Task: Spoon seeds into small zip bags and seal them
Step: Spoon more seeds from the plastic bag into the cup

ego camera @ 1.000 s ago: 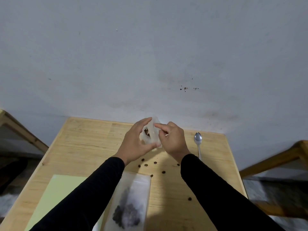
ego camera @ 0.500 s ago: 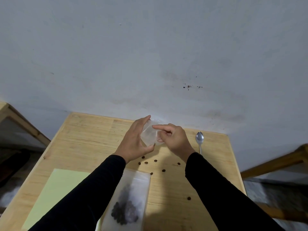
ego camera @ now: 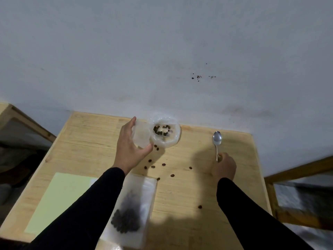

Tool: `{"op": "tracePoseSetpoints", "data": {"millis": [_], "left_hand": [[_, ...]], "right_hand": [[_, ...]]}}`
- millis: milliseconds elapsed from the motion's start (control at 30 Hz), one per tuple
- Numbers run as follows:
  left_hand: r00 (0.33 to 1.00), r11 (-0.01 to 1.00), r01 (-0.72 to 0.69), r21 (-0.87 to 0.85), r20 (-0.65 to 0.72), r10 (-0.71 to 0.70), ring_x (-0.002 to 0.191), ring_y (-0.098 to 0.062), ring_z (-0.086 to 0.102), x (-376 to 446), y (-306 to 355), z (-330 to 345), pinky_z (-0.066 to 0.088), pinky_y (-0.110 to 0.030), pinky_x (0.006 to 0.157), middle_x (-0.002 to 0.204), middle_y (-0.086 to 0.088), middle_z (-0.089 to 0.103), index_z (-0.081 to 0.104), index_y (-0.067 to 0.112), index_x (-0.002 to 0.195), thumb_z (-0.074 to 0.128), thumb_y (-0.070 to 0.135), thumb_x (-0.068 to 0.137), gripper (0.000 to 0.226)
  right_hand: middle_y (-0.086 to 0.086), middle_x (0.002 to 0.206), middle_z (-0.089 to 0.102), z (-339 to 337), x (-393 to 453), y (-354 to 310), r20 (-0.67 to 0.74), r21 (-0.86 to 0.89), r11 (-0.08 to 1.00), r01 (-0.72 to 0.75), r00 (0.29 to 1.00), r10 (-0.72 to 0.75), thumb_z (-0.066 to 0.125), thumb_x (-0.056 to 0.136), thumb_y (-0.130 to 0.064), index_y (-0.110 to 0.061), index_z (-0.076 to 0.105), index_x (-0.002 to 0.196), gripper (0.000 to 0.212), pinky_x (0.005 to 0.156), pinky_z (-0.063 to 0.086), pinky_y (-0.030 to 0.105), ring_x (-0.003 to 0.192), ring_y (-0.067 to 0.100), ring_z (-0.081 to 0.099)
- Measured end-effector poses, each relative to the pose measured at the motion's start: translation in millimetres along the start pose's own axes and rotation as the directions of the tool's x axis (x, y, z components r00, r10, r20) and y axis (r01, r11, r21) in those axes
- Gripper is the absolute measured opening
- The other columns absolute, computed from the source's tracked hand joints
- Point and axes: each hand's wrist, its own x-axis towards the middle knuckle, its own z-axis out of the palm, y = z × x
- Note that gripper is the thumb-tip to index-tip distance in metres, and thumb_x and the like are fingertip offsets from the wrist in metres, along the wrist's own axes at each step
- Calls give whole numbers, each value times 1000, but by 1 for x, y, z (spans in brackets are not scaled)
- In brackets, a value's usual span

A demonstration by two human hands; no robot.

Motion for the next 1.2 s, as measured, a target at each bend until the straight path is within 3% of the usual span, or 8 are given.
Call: {"op": "tracePoseSetpoints", "data": {"millis": [200,333,433,667,833,933,1067,1200], "left_hand": [[997,997,80,5,-7,-80,118,4,32,-9,1,6,19,5,94,136,-1,41,30,13,145,81,25,71,90],[988,989,147,-30,53,-146,120,1,34,-15,-1,9,27,-17,101,139,1,40,30,16,145,79,27,73,88],[984,983,174,-64,54,-171,123,-4,37,-10,-5,16,29,-20,103,140,0,41,32,16,144,80,27,72,87],[943,955,227,-193,288,-166,124,-7,44,42,-43,12,36,-23,101,139,2,45,37,20,141,80,44,61,94],[934,947,236,-219,321,-158,123,-8,44,39,-44,19,38,-24,99,141,2,45,36,23,141,80,34,70,84],[921,922,270,-278,354,-163,122,-10,45,43,-45,21,39,-25,97,137,4,46,38,28,139,77,26,76,74],[903,907,277,-316,409,-133,123,-13,45,52,-57,21,39,-29,100,134,5,47,40,35,134,77,28,76,69],[860,896,280,-344,505,-75,123,-10,47,60,-64,19,43,-34,100,134,11,47,42,40,133,79,52,63,80]], "right_hand": [[19,115,63,-7,2,-9,27,132,978,-161,987,159,53,86,1,-1,57,119,33,86,43,31,109,33,57],[15,106,64,-5,0,-8,76,131,987,-92,994,83,54,87,-10,-4,65,102,20,78,42,26,95,29,59],[8,94,65,-10,-8,-13,99,214,977,-5,995,-17,53,89,-14,-7,65,96,16,74,42,27,83,20,56],[-3,68,60,21,-44,-75,-92,408,904,125,991,-96,57,85,-6,-16,64,86,12,54,40,7,65,17,58],[-4,73,62,14,-58,-77,-207,415,885,210,969,-133,57,85,0,-10,66,85,14,59,37,-1,66,-2,55],[-3,75,64,17,-63,-79,-257,404,880,249,954,-151,58,86,-1,-9,67,87,12,61,38,-1,69,3,57],[-4,75,64,26,-69,-88,-148,338,911,235,970,-195,59,86,-2,-9,68,86,11,60,37,-2,68,-4,56],[-5,72,61,33,-69,-99,-66,256,941,220,975,-210,59,85,-4,-8,68,83,10,59,36,-2,66,-6,53]]}}
